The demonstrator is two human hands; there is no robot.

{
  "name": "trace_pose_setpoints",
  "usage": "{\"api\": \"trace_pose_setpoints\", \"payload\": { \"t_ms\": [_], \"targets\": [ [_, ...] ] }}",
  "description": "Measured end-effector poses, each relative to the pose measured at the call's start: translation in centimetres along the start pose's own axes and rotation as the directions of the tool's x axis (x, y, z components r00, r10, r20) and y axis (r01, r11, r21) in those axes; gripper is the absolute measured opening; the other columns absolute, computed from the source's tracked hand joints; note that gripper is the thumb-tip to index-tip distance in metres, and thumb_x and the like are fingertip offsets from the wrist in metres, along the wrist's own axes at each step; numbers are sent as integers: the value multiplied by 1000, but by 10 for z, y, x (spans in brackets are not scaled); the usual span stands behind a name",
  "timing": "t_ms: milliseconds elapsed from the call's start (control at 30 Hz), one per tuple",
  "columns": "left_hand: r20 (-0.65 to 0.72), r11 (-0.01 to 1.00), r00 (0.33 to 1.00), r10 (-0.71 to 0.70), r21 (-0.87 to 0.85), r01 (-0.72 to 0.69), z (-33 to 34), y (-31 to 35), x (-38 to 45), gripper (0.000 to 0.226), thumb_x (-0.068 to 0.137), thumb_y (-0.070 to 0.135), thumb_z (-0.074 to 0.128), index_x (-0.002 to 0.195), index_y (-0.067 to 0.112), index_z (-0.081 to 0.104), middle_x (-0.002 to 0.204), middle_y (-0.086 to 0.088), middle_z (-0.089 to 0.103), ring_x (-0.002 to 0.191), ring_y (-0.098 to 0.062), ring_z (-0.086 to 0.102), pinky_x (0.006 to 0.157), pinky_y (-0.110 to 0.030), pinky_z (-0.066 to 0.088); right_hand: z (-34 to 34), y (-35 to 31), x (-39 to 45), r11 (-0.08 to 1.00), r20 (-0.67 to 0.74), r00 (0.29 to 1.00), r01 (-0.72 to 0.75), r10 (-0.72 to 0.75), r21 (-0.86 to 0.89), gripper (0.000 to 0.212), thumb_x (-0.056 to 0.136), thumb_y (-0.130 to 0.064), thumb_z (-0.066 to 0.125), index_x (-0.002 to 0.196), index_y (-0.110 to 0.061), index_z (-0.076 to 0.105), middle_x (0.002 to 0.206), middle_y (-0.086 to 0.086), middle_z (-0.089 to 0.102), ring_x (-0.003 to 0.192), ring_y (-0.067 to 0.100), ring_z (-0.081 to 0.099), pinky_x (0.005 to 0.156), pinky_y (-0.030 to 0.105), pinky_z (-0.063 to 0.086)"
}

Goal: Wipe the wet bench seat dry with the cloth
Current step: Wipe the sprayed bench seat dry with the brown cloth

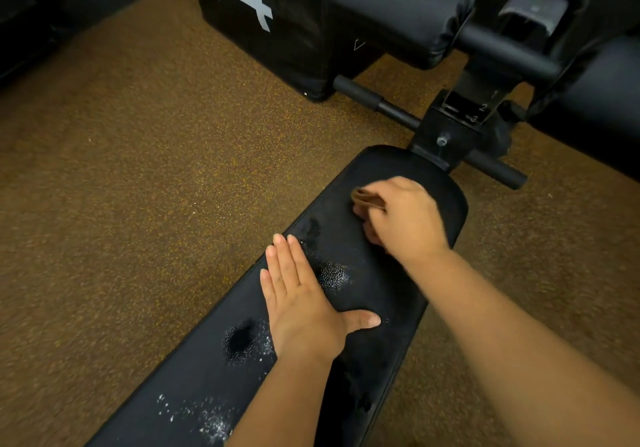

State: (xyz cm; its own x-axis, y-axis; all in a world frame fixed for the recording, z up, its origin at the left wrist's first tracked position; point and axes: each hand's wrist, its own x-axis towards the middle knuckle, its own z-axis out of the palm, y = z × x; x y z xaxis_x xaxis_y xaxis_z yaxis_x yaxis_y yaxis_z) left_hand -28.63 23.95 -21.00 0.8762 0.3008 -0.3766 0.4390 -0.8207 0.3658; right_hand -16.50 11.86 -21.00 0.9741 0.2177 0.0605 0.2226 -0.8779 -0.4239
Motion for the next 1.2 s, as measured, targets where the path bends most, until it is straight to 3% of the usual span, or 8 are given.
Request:
{"api": "trace_pose_setpoints", "payload": {
  "t_ms": [133,300,467,633,800,900,1067,1200],
  "targets": [
    [6,999,1000,-12,38,12,0,1,1,155,41,86,58,140,9,-32,148,-6,-38,135,-19,-36,111,-35,-20,20,-47,-24,978,119,975,175,-188,117,25,76,-8,64,96,-20,73,92,7,66,90,30,59,74,38,51],
    [2,999,1000,-15,29,15,-3,2,0,155,42,88,56,139,10,-36,147,-5,-40,134,-19,-37,112,-36,-20,-15,-7,-43,954,314,901,285,-299,90,31,78,-11,65,104,-27,70,102,-1,66,100,23,58,83,39,50],
    [-29,999,999,-31,16,32,-5,-3,-6,153,43,91,53,137,12,-38,145,-3,-43,133,-18,-39,113,-36,-19,-7,-10,17,997,-29,999,27,-25,72,31,84,-11,58,111,-22,68,107,2,63,104,23,55,87,35,45],
    [-99,999,994,-39,-34,36,-1,-16,-16,151,39,96,41,138,13,-37,146,0,-42,132,-15,-40,112,-34,-21,16,-15,1,956,41,965,264,-261,-126,43,81,-33,69,122,-21,62,112,3,61,103,29,54,80,41,47],
    [-134,998,990,-31,-66,22,5,-14,-15,153,32,96,37,143,12,-27,151,0,-32,136,-14,-34,111,-33,-21,33,-20,15,994,-111,988,107,-107,-1,27,79,-9,64,104,-20,69,96,7,60,87,32,53,75,39,48],
    [-147,998,989,-30,-55,22,4,-12,-13,152,30,94,30,147,8,-16,154,-4,-25,139,-16,-27,112,-32,-19,49,-61,-16,943,15,946,320,-323,93,29,82,-13,48,101,-20,69,92,5,61,84,28,52,71,39,51],
    [-160,999,987,-32,-29,28,5,-14,-13,152,32,99,30,148,12,-14,157,-6,-16,141,-17,-22,113,-33,-16,18,-13,-44,843,103,837,530,-538,92,33,72,-3,66,101,-19,70,94,2,63,83,25,55,67,36,52],
    [-149,998,988,-42,-53,34,9,-14,-11,151,31,98,32,149,13,-11,157,-6,-12,142,-17,-20,113,-32,-15,19,-15,0,951,-6,951,309,-308,33,30,75,-7,54,98,-16,71,89,8,61,80,32,55,67,42,53]
  ]
}}
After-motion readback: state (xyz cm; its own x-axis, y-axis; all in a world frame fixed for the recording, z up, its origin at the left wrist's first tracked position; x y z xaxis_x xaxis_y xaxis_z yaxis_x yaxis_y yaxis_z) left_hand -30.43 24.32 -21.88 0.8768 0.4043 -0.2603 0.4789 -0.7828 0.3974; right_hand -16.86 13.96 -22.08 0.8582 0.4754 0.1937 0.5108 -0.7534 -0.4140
